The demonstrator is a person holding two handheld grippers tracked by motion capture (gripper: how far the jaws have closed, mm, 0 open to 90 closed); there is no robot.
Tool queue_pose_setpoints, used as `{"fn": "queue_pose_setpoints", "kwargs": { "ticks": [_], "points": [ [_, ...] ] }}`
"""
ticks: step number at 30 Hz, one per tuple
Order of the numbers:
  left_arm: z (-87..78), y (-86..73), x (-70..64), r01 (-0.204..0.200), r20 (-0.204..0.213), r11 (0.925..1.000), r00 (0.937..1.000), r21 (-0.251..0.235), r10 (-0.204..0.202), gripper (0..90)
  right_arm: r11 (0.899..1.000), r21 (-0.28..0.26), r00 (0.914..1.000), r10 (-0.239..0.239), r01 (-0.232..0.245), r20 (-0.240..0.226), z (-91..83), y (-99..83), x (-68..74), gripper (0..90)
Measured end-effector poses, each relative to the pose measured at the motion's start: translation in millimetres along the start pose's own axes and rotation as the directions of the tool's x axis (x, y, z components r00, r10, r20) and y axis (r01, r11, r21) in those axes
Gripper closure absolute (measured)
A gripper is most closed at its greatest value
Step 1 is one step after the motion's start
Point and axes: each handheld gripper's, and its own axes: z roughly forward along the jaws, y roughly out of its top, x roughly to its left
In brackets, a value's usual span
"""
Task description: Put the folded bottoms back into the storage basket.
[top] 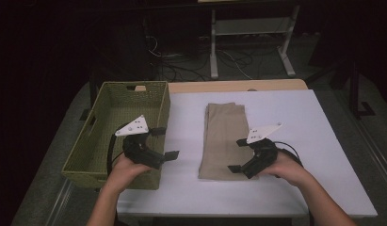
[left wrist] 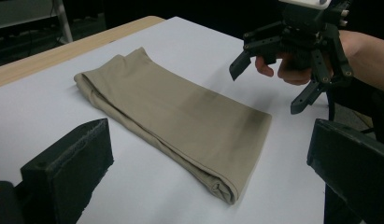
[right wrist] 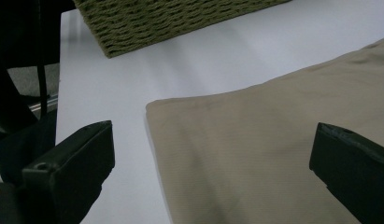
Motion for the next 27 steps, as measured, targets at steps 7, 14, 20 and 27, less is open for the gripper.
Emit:
{"fn": "queue_pose_setpoints", "kwargs": {
  "ticks": [7, 14, 20, 27],
  "points": [
    [0.5, 0.3, 0.4, 0.002, 0.002, 1.0000, 1.0000, 0.006, -0.002, 0.5, 1.000, 0.024, 1.0000, -0.006, 0.007, -0.005, 3.5, -3.9, 1.8, 9.2],
    [0.4, 0.2, 0.7, 0.008, -0.002, 1.0000, 1.0000, 0.004, -0.008, 0.5, 0.999, 0.048, 0.9998, 0.002, -0.001, -0.022, 5.1, -8.5, 4.1, 19.5],
    [0.1, 0.1, 1.1, 0.011, 0.002, 0.9999, 0.9999, 0.003, -0.011, 0.5, 0.998, 0.063, 0.9993, -0.010, 0.012, -0.037, 9.4, -12.7, 7.0, 34.1],
    [0.2, 0.0, 1.3, 0.012, 0.003, 0.9999, 0.9999, 0.002, -0.012, 0.5, 0.995, 0.097, 0.9982, -0.024, 0.029, -0.056, 15.7, -15.3, 9.5, 47.2]
  ]
}}
